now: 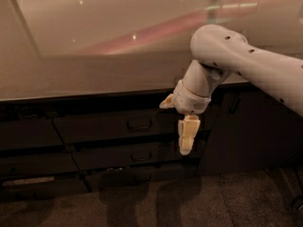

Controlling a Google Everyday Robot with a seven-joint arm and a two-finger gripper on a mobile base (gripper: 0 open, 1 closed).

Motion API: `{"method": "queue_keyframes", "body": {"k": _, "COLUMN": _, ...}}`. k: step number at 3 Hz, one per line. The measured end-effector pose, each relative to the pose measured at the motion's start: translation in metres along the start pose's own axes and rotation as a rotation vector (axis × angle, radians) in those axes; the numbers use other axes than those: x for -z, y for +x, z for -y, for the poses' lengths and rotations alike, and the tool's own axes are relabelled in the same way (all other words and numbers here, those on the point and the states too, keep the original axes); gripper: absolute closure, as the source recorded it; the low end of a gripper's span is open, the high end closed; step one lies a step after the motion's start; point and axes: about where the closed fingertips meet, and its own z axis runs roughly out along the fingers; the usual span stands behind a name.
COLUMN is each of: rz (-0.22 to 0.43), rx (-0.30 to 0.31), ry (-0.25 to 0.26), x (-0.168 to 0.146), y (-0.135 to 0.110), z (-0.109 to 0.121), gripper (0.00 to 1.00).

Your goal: Open top drawer

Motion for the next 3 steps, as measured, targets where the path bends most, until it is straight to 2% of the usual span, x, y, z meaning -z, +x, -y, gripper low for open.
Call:
{"method": "queue_keyframes", "body": {"k": 1, "rz": -0.061, "rx": 0.045, "ry": 0.052, "x": 0.0002, "y": -0.0024, "z": -0.0018, "gripper": 0.00}}
{"method": "queue_keyframes", "body": {"k": 2, "rz": -0.156, "rx": 0.127, "ry": 0.126, "x": 0.0005, "y": -0.0058, "z": -0.0026, "gripper": 0.00}}
{"method": "queue_keyframes", "body": {"k": 3, "rz": -0.156, "rx": 0.127, "ry": 0.126, "x": 0.0005, "y": -0.0058, "z": -0.0026, "gripper": 0.00}}
